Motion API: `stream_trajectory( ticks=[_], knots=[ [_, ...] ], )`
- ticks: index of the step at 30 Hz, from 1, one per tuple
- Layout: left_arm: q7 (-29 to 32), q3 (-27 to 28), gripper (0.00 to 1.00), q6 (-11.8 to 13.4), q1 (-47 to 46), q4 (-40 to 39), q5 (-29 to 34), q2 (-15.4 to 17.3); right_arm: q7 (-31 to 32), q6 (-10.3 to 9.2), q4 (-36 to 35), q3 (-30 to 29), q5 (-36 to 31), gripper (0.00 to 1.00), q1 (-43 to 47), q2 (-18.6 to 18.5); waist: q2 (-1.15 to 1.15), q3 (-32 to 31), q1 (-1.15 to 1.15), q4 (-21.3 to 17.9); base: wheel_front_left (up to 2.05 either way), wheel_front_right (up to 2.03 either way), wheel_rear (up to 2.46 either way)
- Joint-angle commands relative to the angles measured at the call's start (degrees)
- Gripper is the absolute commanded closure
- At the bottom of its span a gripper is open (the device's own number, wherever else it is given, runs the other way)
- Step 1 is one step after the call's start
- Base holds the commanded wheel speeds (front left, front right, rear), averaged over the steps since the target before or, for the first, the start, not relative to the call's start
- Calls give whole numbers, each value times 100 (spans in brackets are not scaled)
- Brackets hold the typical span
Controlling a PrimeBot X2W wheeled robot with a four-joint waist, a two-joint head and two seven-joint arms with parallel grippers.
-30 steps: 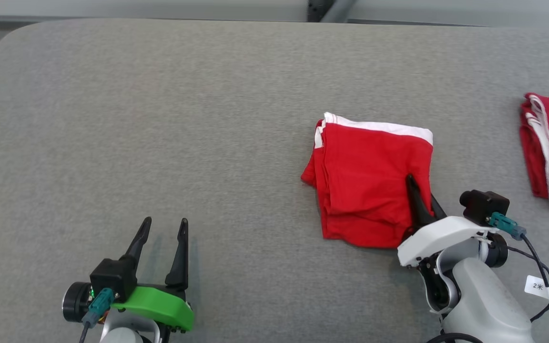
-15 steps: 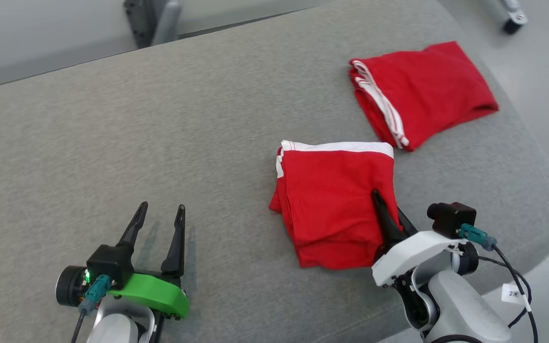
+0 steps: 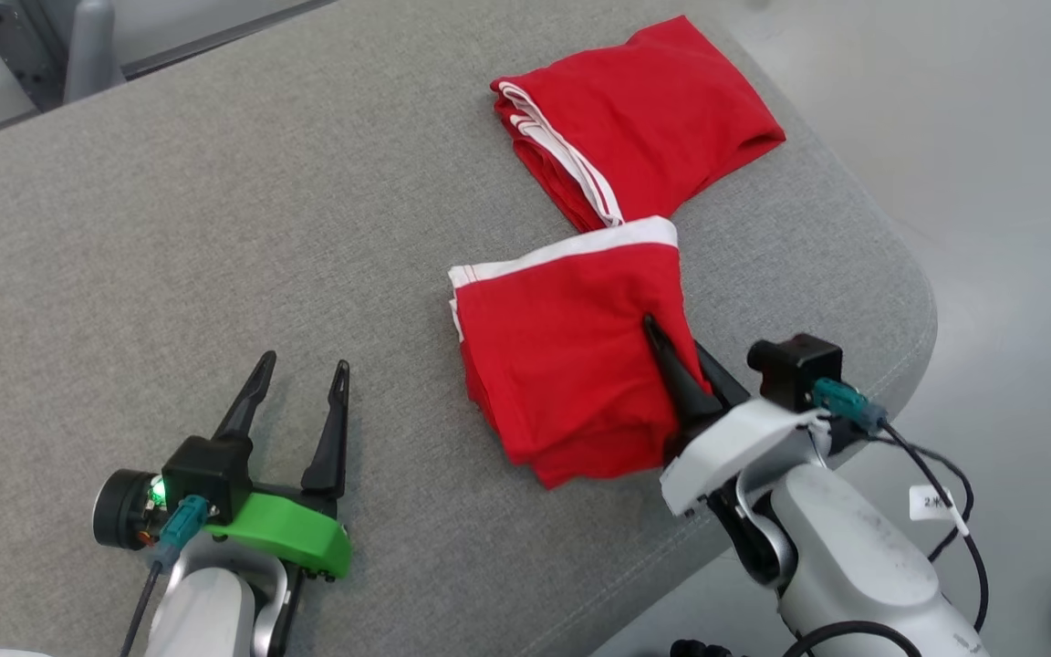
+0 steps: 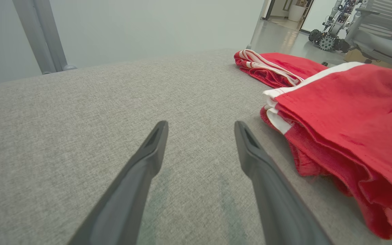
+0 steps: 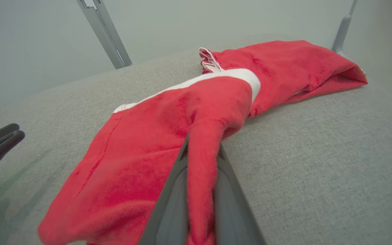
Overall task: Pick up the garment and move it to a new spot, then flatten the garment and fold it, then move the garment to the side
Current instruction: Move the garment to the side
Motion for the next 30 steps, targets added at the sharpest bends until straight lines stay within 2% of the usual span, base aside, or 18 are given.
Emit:
stream_trajectory(
  ticks=[1,8,13,22,30],
  knots=[
    [6,35,0,11,-121,-18,56,64,0,-1,-58,65,-94,100,-194,-22,0,318,0,59,0,0,0],
    [6,97,0,11,-280,-109,194,166,-1,-2,-141,183,-328,100,-1176,-319,0,773,0,481,0,0,0],
    [6,100,0,11,-426,-164,315,201,-1,-3,96,53,-494,100,-1956,-777,0,1123,0,831,0,0,0],
    [11,129,0,11,-716,-294,475,263,0,-6,1378,-619,-1077,100,-2998,-1670,0,1627,0,1330,0,0,0],
    [29,188,0,17,-694,-285,532,342,0,-6,2210,-1470,-1838,100,-3258,-2048,0,1821,0,1529,0,0,0]
  ],
)
